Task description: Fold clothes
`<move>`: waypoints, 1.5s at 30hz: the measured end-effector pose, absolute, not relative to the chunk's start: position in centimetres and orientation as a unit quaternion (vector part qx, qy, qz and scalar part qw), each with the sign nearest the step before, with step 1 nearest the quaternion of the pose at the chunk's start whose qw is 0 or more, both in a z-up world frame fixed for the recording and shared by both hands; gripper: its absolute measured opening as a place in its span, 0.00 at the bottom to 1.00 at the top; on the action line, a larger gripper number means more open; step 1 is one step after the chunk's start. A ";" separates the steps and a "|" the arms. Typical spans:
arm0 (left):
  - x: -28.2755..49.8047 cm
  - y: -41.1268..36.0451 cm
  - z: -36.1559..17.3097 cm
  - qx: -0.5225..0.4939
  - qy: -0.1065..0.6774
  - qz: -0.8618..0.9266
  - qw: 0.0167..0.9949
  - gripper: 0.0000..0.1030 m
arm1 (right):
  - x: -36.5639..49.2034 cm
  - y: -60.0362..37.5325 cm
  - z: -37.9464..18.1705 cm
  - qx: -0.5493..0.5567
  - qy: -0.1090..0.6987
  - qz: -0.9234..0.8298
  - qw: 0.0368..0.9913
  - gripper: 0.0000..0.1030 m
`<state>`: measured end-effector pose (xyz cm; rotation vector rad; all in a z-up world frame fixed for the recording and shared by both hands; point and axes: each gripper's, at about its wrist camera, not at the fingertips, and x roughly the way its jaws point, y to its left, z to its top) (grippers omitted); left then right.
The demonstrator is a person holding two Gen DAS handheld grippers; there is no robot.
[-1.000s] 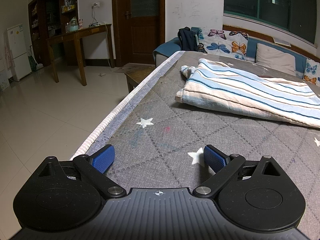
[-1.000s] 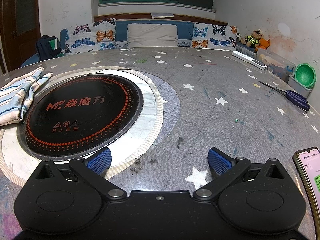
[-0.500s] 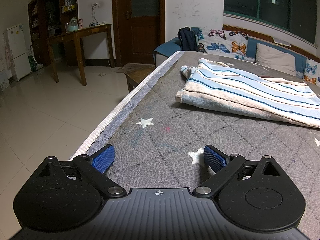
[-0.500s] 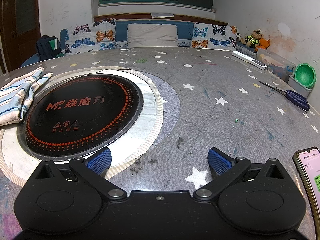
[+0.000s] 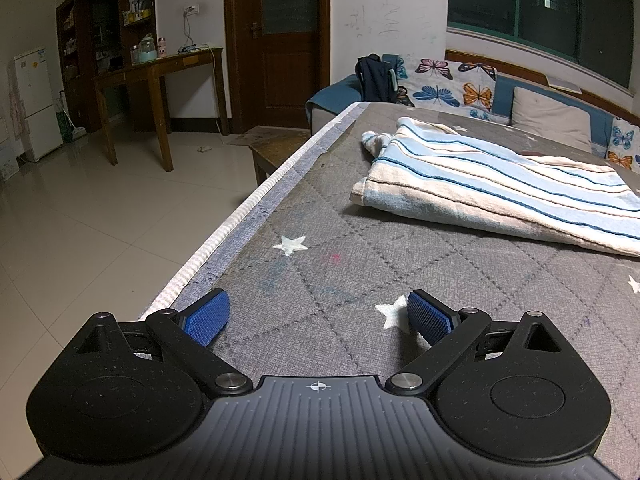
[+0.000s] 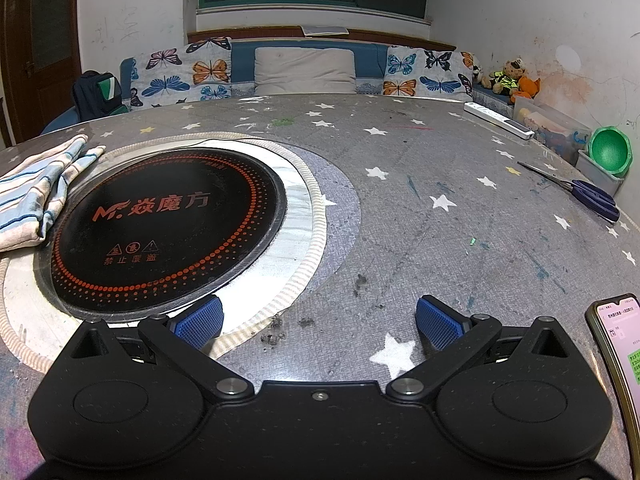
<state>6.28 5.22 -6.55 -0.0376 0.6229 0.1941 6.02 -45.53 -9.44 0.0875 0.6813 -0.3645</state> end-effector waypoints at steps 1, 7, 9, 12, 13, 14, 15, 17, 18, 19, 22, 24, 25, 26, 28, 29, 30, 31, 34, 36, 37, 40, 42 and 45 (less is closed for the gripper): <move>6.3 5.2 -6.5 -0.019 0.306 0.095 0.947 0.94 | 6.1 -45.5 -9.4 0.043 0.332 -0.178 0.925 1.00; 6.3 5.2 -6.5 -0.018 0.306 0.095 0.947 0.94 | 6.3 -45.3 -9.4 0.043 0.332 -0.178 0.925 1.00; 6.3 5.2 -6.5 -0.018 0.306 0.095 0.947 0.94 | 6.3 -45.3 -9.4 0.043 0.332 -0.178 0.925 1.00; 6.3 5.2 -6.5 -0.018 0.306 0.095 0.947 0.94 | 6.5 -45.2 -9.4 0.043 0.332 -0.178 0.925 1.00; 6.3 5.2 -6.5 -0.018 0.306 0.095 0.947 0.94 | 6.5 -45.2 -9.4 0.043 0.332 -0.178 0.925 1.00; 6.3 5.2 -6.5 -0.018 0.306 0.095 0.947 0.94 | 6.5 -45.1 -9.4 0.043 0.332 -0.178 0.925 1.00; 6.3 5.2 -6.5 -0.018 0.306 0.095 0.947 0.94 | 6.6 -45.1 -9.4 0.043 0.332 -0.178 0.925 1.00; 6.3 5.2 -6.5 -0.019 0.306 0.095 0.947 0.94 | 6.6 -45.0 -9.4 0.043 0.332 -0.178 0.925 1.00; 6.3 5.2 -6.5 -0.019 0.306 0.095 0.947 0.94 | 6.7 -45.0 -9.4 0.043 0.332 -0.178 0.925 1.00; 6.3 5.2 -6.5 -0.019 0.306 0.095 0.947 0.94 | 6.7 -45.0 -9.4 0.043 0.332 -0.178 0.925 1.00; 6.3 5.2 -6.5 -0.019 0.306 0.095 0.947 0.94 | 6.8 -44.9 -9.4 0.043 0.332 -0.178 0.925 1.00; 6.3 5.2 -6.5 -0.018 0.306 0.095 0.947 0.94 | 6.9 -44.9 -9.3 0.043 0.332 -0.178 0.925 1.00; 6.3 5.2 -6.5 -0.018 0.306 0.095 0.947 0.94 | 6.9 -44.8 -9.3 0.043 0.332 -0.178 0.925 1.00; 6.3 5.2 -6.5 -0.018 0.306 0.095 0.947 0.94 | 7.0 -44.8 -9.3 0.043 0.332 -0.178 0.925 1.00; 6.3 5.2 -6.5 -0.018 0.306 0.095 0.947 0.94 | 5.6 -45.9 -9.6 0.043 0.332 -0.178 0.925 1.00; 6.3 5.2 -6.5 -0.018 0.306 0.095 0.947 0.94 | 5.0 -46.3 -9.7 0.043 0.332 -0.178 0.925 1.00; 6.3 5.2 -6.5 -0.019 0.306 0.095 0.947 0.94 | 5.0 -46.3 -9.7 0.043 0.332 -0.178 0.925 1.00; 6.3 5.2 -6.5 -0.018 0.306 0.095 0.947 0.94 | 5.0 -46.3 -9.7 0.043 0.332 -0.178 0.925 1.00; 6.3 5.2 -6.5 -0.019 0.306 0.095 0.947 0.94 | 5.0 -46.3 -9.7 0.043 0.332 -0.178 0.925 1.00; 6.3 5.2 -6.5 -0.018 0.306 0.095 0.947 0.94 | 5.0 -46.3 -9.7 0.043 0.332 -0.178 0.925 1.00; 6.3 5.2 -6.5 -0.018 0.306 0.095 0.947 0.94 | 5.0 -46.3 -9.7 0.043 0.332 -0.178 0.925 1.00; 6.3 5.2 -6.5 -0.018 0.306 0.095 0.947 0.94 | 5.0 -46.2 -9.7 0.043 0.332 -0.178 0.925 1.00; 6.3 5.2 -6.5 -0.019 0.306 0.095 0.947 0.94 | 5.0 -46.2 -9.7 0.043 0.332 -0.178 0.925 1.00; 6.3 5.2 -6.5 -0.018 0.306 0.095 0.947 0.94 | 5.0 -46.2 -9.7 0.043 0.332 -0.178 0.925 1.00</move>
